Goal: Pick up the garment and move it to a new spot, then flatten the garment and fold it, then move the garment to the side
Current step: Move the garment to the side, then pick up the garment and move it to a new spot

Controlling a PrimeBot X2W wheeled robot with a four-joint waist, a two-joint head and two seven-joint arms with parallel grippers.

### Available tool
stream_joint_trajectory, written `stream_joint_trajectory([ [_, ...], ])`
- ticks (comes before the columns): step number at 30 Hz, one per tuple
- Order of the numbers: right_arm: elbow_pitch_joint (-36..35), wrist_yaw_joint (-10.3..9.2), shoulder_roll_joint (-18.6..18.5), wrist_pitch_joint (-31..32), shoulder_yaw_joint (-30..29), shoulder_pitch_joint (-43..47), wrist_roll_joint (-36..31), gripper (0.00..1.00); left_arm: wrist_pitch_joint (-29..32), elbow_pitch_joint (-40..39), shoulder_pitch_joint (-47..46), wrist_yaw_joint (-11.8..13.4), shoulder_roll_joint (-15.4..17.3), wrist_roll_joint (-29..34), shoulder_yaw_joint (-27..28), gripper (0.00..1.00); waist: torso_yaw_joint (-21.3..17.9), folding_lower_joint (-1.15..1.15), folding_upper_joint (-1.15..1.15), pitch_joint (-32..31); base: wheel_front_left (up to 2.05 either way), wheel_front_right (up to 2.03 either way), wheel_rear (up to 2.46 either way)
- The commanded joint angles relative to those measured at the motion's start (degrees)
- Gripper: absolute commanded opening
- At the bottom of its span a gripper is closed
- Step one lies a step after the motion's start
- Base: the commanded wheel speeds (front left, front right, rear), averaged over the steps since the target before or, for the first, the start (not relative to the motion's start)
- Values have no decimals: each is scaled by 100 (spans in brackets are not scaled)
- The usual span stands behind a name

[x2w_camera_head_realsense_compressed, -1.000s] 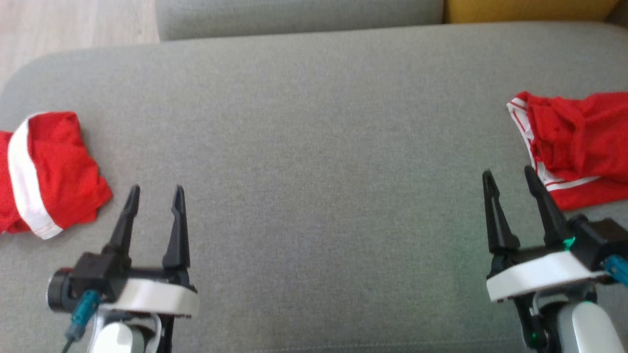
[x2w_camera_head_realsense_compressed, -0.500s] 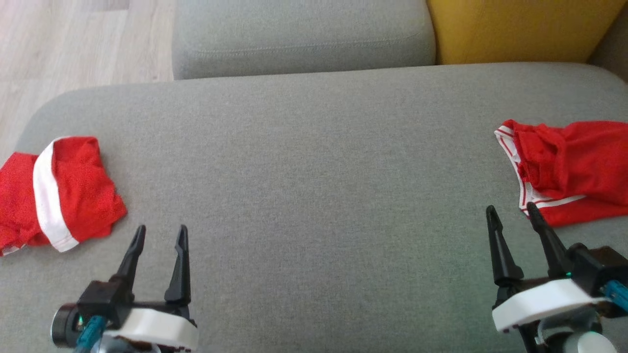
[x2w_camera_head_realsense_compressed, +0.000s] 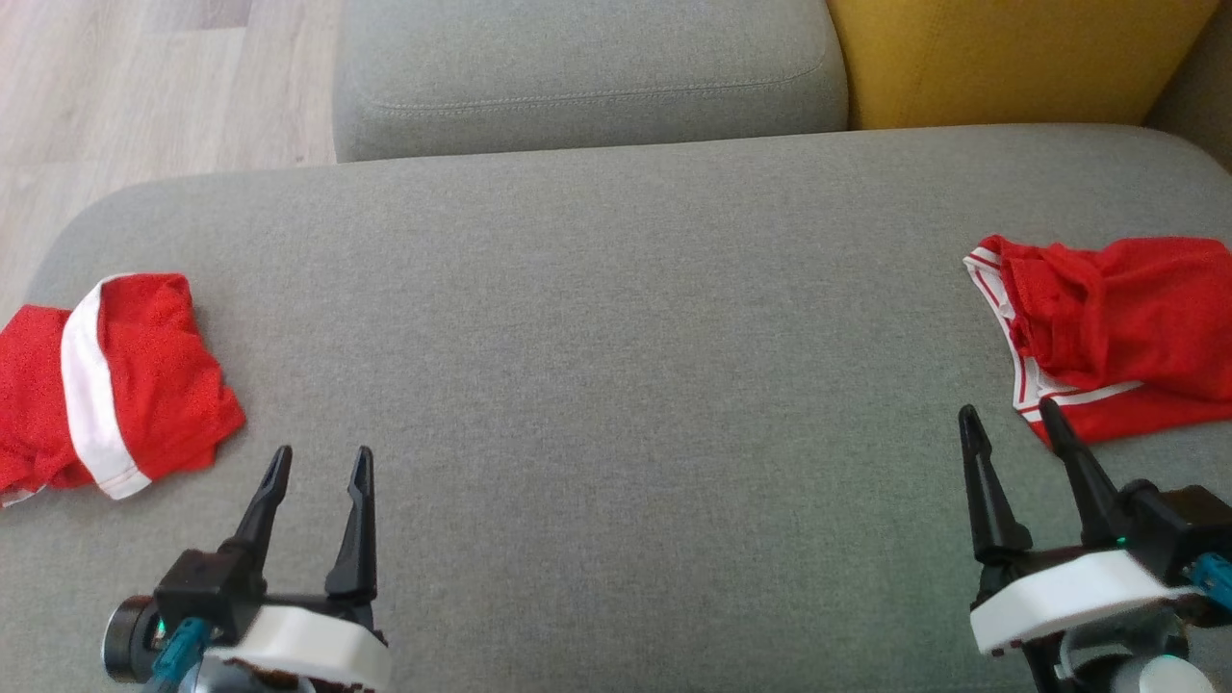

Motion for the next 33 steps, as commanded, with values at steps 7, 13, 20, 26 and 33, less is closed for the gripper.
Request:
stream_joint_trajectory([
  [7, -217, -5, -25, 1, 113, -86, 9, 100, -1, -200, -173, 54, 122, -41, 146, 100, -4, 0, 0, 6, 0, 0, 0],
  [13, -204, -5, -25, 0, 93, -79, 31, 100, -7, -196, -218, 80, 140, -65, 144, 100, 19, 0, 0, 17, 0, 0, 0],
  [20, -249, -5, -25, -4, 40, -21, 79, 100, -30, -190, -374, 87, 107, -88, 98, 100, 283, 0, 0, 79, 0, 0, 0],
  [26, -361, -5, -25, -2, 67, -2, 84, 100, -125, -158, -562, 92, 14, -127, 55, 100, 932, 0, 0, 160, 0, 0, 0],
  [33, -524, -5, -25, 77, 151, -45, 55, 100, -240, -58, -652, 92, -84, -179, 80, 100, 1788, 0, 0, 173, 0, 0, 0],
])
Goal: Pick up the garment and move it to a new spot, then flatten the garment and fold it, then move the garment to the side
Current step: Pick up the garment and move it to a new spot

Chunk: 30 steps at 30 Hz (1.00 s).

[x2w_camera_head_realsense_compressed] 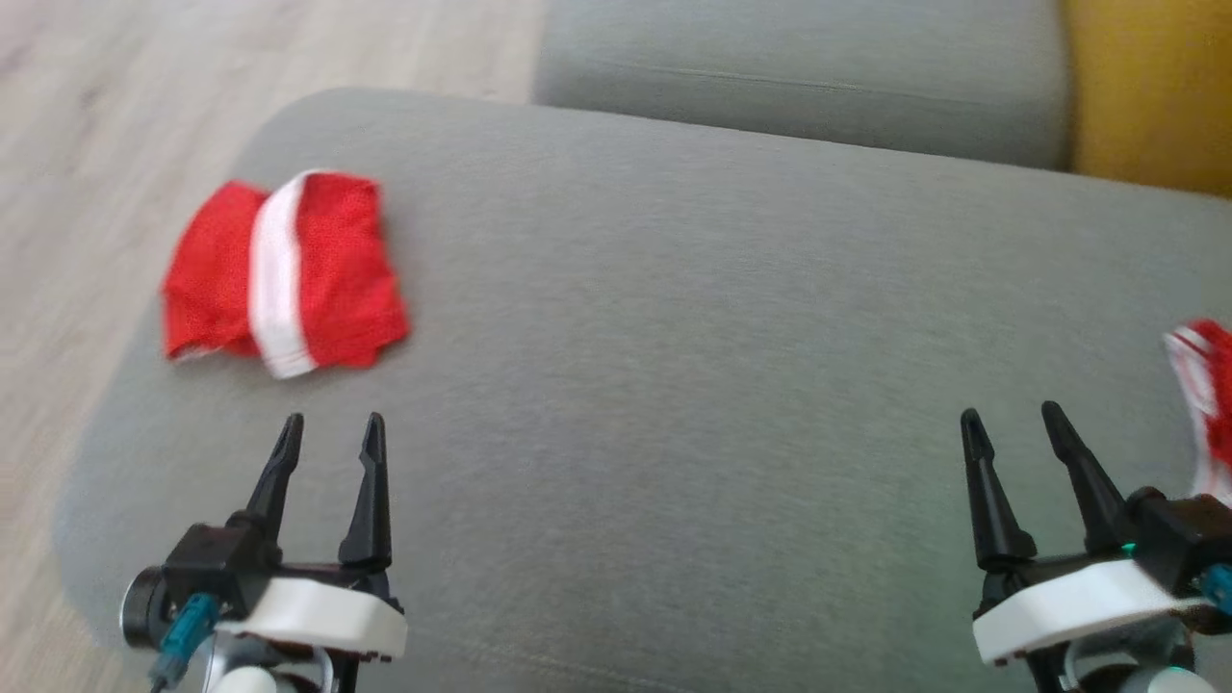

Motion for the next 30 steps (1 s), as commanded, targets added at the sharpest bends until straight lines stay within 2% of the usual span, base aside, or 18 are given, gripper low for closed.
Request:
stream_joint_trajectory([
  [1, -250, -5, -31, 15, 153, -223, -12, 100, -86, -162, -323, 33, 20, -34, 236, 100, 375, 0, 0, 9, 0, 0, 0],
  [6, -303, -5, -31, 58, 242, -251, -24, 100, -108, -173, -292, 67, 31, -5, 326, 100, 794, 0, 0, -16, 0, 0, 0],
  [12, -316, -5, -31, 89, 352, -274, -35, 100, -114, -180, -212, 101, 86, 19, 435, 100, 1006, 0, 0, -41, 0, 0, 0],
  [23, -408, -5, -31, 158, 400, -400, -158, 100, -116, -135, -331, 102, 54, -10, 582, 100, 1004, 0, 0, 128, 0, 0, 0],
  [30, -686, -5, -51, 402, 386, -734, -546, 100, -117, 564, -1126, 6, -27, -186, 693, 100, 844, 0, 0, 701, 0, 0, 0],
])
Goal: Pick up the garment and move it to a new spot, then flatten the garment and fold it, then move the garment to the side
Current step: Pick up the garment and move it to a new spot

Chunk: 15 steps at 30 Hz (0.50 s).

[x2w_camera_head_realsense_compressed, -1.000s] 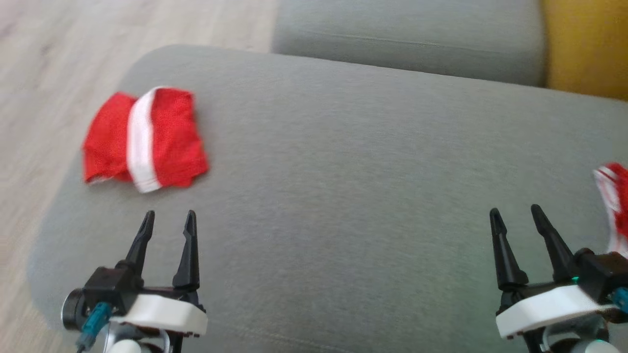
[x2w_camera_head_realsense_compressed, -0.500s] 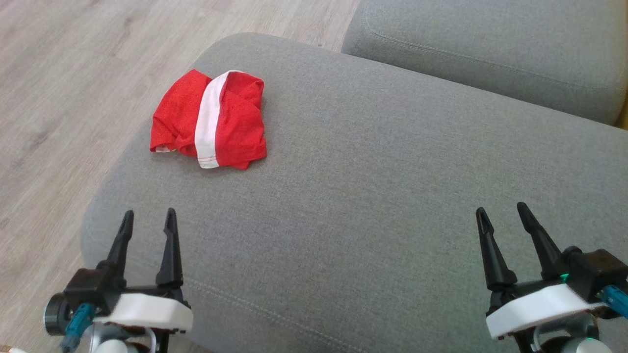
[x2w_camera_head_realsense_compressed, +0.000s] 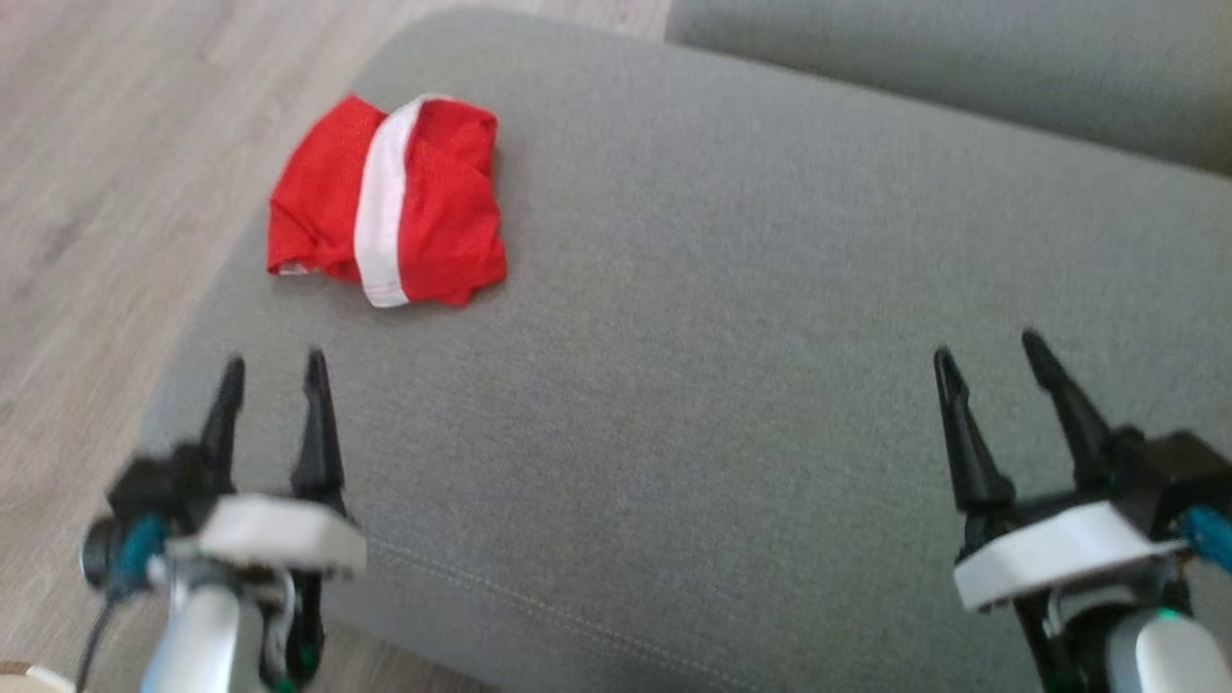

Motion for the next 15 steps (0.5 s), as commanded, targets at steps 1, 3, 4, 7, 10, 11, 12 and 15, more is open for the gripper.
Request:
stream_joint_trajectory([
  [1, -330, -5, -72, 98, 126, -412, -111, 100, -69, 93, -655, -37, 23, -82, 283, 100, -142, 0, 0, 385, 0, 0, 0],
  [3, -394, -5, -103, 156, 125, -487, -155, 100, -69, 271, -848, -63, 18, -131, 323, 100, -191, 0, 0, 535, 0, 0, 0],
  [4, -448, -5, -137, 204, 126, -561, -184, 100, -69, 500, -1047, -84, 31, -153, 344, 100, -240, 0, 0, 665, 0, 0, 0],
  [7, -606, -5, -238, 345, 96, -753, -245, 100, -70, 1206, -1706, -216, 68, -254, 398, 100, -380, 0, 0, 1059, 0, 0, 0],
  [10, -733, -5, -323, 443, 55, -907, -277, 100, -49, 2102, -2402, -372, 145, -373, 439, 100, -510, 0, 0, 1402, 0, 0, 0],
  [11, -790, -5, -360, 490, 36, -988, -280, 100, 20, 2748, -2857, -466, 219, -429, 450, 100, -596, 0, 0, 1593, 0, 0, 0],
  [12, -805, -5, -373, 502, 31, -1022, -278, 100, 70, 3076, -3068, -496, 257, -456, 459, 100, -637, 0, 0, 1664, 0, 0, 0],
  [15, -833, -5, -394, 522, 49, -1098, -271, 100, 274, 4011, -3621, -601, 374, -557, 489, 100, -765, 0, 0, 1837, 0, 0, 0],
])
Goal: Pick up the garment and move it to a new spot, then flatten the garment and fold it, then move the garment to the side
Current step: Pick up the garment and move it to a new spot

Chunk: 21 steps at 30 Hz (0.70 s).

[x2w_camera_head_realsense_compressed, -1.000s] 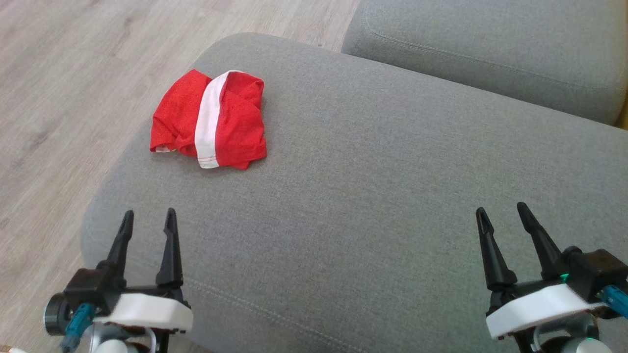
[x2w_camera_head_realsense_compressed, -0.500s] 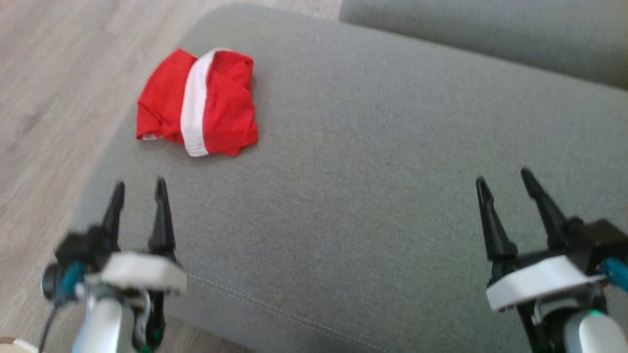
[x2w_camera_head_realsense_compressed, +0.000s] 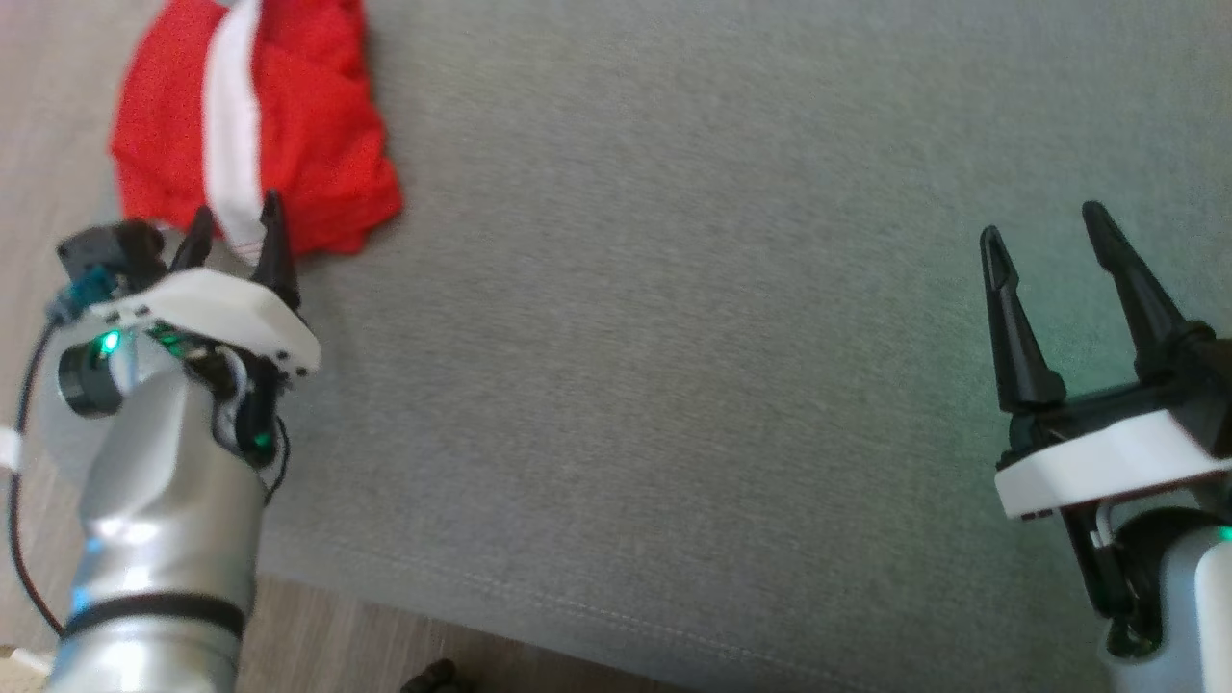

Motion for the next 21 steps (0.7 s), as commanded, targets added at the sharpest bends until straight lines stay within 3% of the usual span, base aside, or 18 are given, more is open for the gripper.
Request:
stream_joint_trajectory([
  [1, -249, -5, -37, 7, 147, -146, -24, 100, 17, 84, -193, -16, 326, -44, 216, 100, -245, 0, 0, 236, 0, 0, 0],
  [4, -228, -5, -34, -28, 141, -208, -22, 100, 152, 789, -554, -77, 438, -161, 285, 100, -381, 0, 0, 313, 0, 0, 0],
  [5, -218, -5, -26, -43, 130, -223, -20, 100, 149, 960, -644, -93, 475, -178, 293, 69, -418, 0, 0, 320, 0, 0, 0],
  [6, -211, -5, -17, -65, 118, -236, -19, 100, 124, 1096, -724, -119, 503, -212, 310, 0, -451, 0, 0, 323, 0, 0, 0],
  [14, -37, -5, 102, -349, -115, -235, 49, 100, -352, 1172, -866, -122, 763, -42, 251, 0, -598, 0, 0, -23, 0, 0, 0],
  [21, 152, -5, 243, -672, -220, -133, 205, 100, -368, -719, 26, 53, 786, 250, 521, 0, -809, 0, 0, -638, 0, 0, 0],
])
